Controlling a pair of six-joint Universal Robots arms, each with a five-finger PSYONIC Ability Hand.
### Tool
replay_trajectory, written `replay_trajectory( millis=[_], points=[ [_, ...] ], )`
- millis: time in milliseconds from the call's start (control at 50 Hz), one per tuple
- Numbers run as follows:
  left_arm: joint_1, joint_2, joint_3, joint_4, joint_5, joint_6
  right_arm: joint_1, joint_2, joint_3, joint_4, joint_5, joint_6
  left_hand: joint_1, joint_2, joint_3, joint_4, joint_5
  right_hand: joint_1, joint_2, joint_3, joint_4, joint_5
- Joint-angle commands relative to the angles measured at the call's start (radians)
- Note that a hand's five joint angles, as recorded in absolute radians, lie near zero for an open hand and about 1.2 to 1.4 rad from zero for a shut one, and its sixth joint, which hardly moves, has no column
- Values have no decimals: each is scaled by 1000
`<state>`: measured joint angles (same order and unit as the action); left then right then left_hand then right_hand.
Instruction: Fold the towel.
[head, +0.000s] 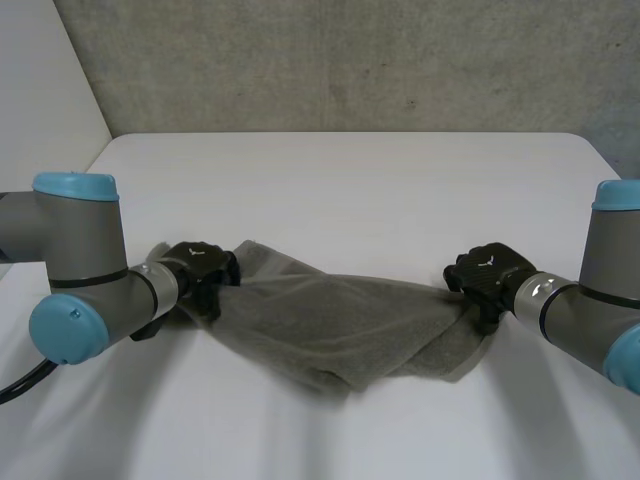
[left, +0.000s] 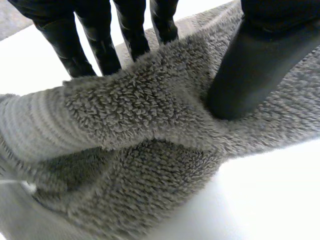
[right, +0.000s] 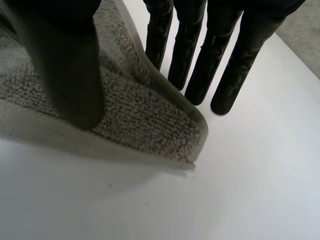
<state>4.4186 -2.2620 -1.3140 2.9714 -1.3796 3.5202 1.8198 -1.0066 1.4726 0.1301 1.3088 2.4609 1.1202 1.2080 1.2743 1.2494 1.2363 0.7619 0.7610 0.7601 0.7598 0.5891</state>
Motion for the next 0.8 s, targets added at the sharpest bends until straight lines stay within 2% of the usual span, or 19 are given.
replay_trajectory(
  millis=[20,40,60,80,160,320,360,380,420,440,460,480,520,640,740,800],
  points=[
    [-5,9,7,29,-35,-4,0,28,-9,-1,-5,1,176,88,22,47,-115,358,359,360,361,357],
    [-8,9,12,32,-35,-6,1,34,-12,0,-6,1,258,170,104,129,-33,516,517,518,518,515],
    [-8,9,12,32,-35,-6,1,34,-12,0,-6,1,259,171,105,130,-32,518,519,520,520,516],
    [-8,9,18,37,-35,-6,1,39,-18,0,-8,1,276,188,122,147,-15,633,634,635,635,631],
    [-11,10,39,57,-35,-4,6,32,-35,-10,-8,3,276,188,122,147,-15,634,635,636,636,633],
    [-24,27,228,173,-42,-4,21,-30,-248,-139,6,27,276,188,122,147,-15,634,635,636,636,633],
    [-33,61,321,268,-80,-32,23,-70,-317,-306,15,67,276,188,122,147,-15,634,635,636,636,633],
    [-33,61,321,268,-81,-32,23,-70,-317,-307,15,67,276,188,122,147,-15,634,635,636,636,633],
    [-42,123,358,427,-139,-93,24,-124,-324,-542,29,107,276,188,122,147,-15,634,635,636,636,633],
    [-42,124,358,428,-139,-93,24,-124,-324,-543,29,107,276,188,122,147,-15,634,635,636,636,633],
    [-39,159,355,516,-166,-127,26,-150,-316,-646,38,127,276,188,122,147,-15,634,635,636,636,633],
    [-39,159,355,517,-167,-127,26,-150,-316,-647,38,127,276,188,122,147,-15,634,635,636,636,633],
    [-42,214,326,641,-191,-179,42,-173,-299,-728,52,136,276,188,122,147,-15,634,635,636,636,633],
    [-47,249,234,646,-190,-204,53,-168,-281,-675,40,135,276,188,122,147,-15,634,635,636,636,633],
    [-56,225,46,614,-185,-191,53,-115,-224,-505,-29,125,276,188,122,147,-15,634,635,636,636,633],
    [-57,208,2,604,-185,-190,53,-98,-201,-472,-46,110,276,188,122,147,-15,634,635,636,636,633]
  ],
)
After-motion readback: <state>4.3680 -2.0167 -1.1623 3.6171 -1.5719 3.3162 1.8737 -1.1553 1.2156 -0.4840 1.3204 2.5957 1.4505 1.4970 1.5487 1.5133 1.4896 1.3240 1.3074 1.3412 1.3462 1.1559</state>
